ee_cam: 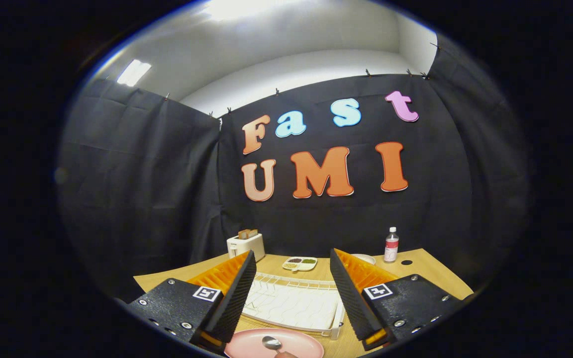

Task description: Take the plate from the dish rack, then take the spoon from the basket and place it into the plate.

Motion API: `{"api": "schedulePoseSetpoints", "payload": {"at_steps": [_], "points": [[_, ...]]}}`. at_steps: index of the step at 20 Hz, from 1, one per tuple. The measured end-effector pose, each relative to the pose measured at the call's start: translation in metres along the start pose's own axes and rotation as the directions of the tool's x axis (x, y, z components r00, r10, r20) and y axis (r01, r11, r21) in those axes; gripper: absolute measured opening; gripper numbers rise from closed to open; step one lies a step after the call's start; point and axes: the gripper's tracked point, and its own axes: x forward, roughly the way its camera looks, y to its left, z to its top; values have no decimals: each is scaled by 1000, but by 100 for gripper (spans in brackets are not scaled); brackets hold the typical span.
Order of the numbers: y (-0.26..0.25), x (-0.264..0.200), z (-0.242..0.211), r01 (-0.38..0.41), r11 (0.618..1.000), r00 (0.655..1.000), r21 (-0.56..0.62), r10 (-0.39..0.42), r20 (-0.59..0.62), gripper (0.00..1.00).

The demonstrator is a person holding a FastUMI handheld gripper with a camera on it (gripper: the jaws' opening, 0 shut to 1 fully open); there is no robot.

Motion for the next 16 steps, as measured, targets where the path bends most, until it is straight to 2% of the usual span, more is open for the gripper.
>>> {"api": "schedulePoseSetpoints", "payload": {"at_steps": [8, 16], "points": [[-10, 2, 4, 57, 998, 998, 12, -57, 40, 89], [-21, 0, 7, 111, 993, 992, -47, -108, 58, 89]]}}
